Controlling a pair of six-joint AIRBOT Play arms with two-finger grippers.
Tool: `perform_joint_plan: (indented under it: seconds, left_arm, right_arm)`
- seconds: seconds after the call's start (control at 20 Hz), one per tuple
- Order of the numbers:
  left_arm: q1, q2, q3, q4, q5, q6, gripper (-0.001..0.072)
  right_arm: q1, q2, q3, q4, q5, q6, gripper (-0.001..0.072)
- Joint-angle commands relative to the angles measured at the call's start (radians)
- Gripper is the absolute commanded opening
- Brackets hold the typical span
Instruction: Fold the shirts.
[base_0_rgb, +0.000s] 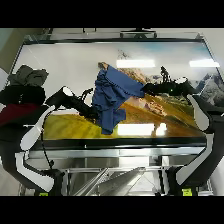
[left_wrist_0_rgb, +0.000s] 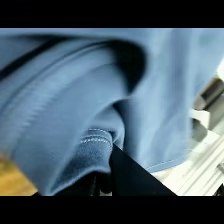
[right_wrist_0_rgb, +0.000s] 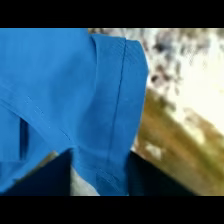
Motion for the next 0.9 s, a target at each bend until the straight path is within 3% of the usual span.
perform_joint_plan:
  seconds: [0.0,0.2,0.4,0.55,0.7,0.85]
  left_arm:
    - [0.008,-0.001,0.075,-0.014,-0.038,-0.009,0.003]
    - [0.034,0.021,0.227,-0.014,-0.135,-0.015,0.0015]
    - [0.102,0.161,0.412,-0.07,-0.22,-0.032,0.0017]
    - [0.229,0.312,0.539,-0.311,-0.243,0.016,0.0019]
    - [0.401,0.461,0.634,-0.644,-0.248,0.042,0.002]
    - [0.567,0.592,0.671,-0.838,-0.284,0.045,0.0022]
  right_arm:
    - [0.015,-0.003,0.005,0.054,0.055,-0.004,0.002]
    - [0.022,0.03,0.018,0.271,0.213,-0.108,0.0012]
    - [-0.059,0.251,0.059,0.498,0.309,-0.14,0.0011]
    - [-0.187,0.538,0.06,0.628,0.245,-0.178,0.0012]
    - [-0.324,0.841,0.06,0.629,0.172,-0.15,0.0012]
    - [-0.411,1.083,0.059,0.579,0.167,-0.089,0.0012]
